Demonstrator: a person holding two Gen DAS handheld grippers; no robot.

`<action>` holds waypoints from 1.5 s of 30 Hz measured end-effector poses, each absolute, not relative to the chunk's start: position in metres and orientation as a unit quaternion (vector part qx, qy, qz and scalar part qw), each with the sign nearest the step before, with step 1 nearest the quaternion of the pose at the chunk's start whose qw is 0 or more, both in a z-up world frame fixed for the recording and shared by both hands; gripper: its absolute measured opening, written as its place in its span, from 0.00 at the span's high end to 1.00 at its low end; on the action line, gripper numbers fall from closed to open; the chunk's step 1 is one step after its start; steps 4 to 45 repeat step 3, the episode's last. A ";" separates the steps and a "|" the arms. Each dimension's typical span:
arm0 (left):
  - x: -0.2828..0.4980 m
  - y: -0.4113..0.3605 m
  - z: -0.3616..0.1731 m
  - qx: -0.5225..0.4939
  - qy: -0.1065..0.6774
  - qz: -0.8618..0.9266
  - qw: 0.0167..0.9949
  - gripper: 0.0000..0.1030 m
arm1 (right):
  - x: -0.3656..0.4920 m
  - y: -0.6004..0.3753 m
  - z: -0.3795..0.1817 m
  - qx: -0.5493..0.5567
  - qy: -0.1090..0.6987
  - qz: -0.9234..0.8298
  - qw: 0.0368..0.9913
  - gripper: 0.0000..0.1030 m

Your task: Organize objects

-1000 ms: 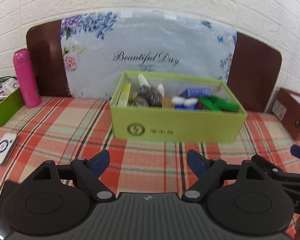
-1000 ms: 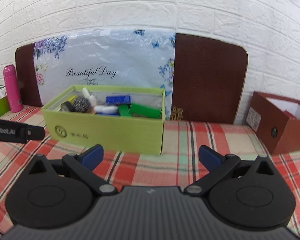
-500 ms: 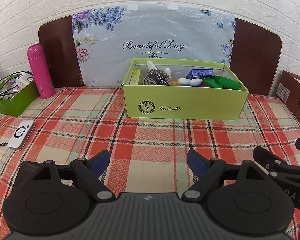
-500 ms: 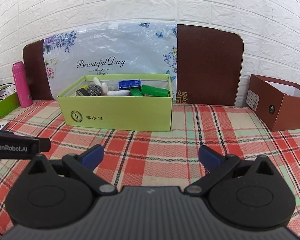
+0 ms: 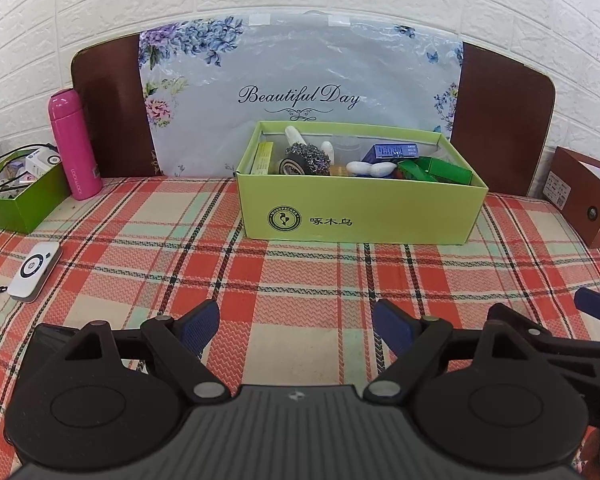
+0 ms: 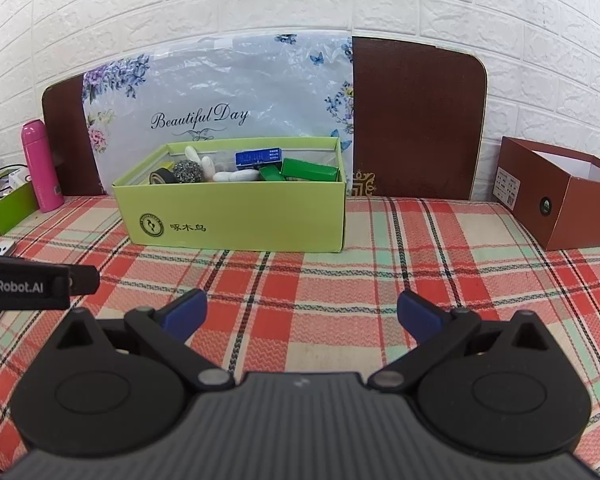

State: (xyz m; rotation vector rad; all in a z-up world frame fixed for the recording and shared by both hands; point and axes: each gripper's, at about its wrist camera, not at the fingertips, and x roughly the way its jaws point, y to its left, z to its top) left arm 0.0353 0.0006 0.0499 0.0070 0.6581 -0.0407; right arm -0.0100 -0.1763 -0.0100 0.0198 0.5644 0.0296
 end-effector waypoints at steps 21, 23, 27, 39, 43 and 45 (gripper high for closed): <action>0.035 0.000 0.050 0.003 0.325 -0.023 0.945 0.15 | -0.009 -0.177 -0.011 0.011 0.280 0.014 0.960 0.00; 0.035 0.000 0.050 0.003 0.325 -0.023 0.945 0.15 | -0.009 -0.177 -0.011 0.011 0.280 0.014 0.960 0.00; 0.035 0.000 0.050 0.003 0.325 -0.023 0.945 0.15 | -0.009 -0.177 -0.011 0.011 0.280 0.014 0.960 0.00; 0.035 0.000 0.050 0.003 0.325 -0.023 0.945 0.15 | -0.009 -0.177 -0.011 0.011 0.280 0.014 0.960 0.00; 0.035 0.000 0.050 0.003 0.325 -0.023 0.945 0.15 | -0.009 -0.177 -0.011 0.011 0.280 0.014 0.960 0.00; 0.035 0.000 0.050 0.003 0.325 -0.023 0.945 0.15 | -0.009 -0.177 -0.011 0.011 0.280 0.014 0.960 0.00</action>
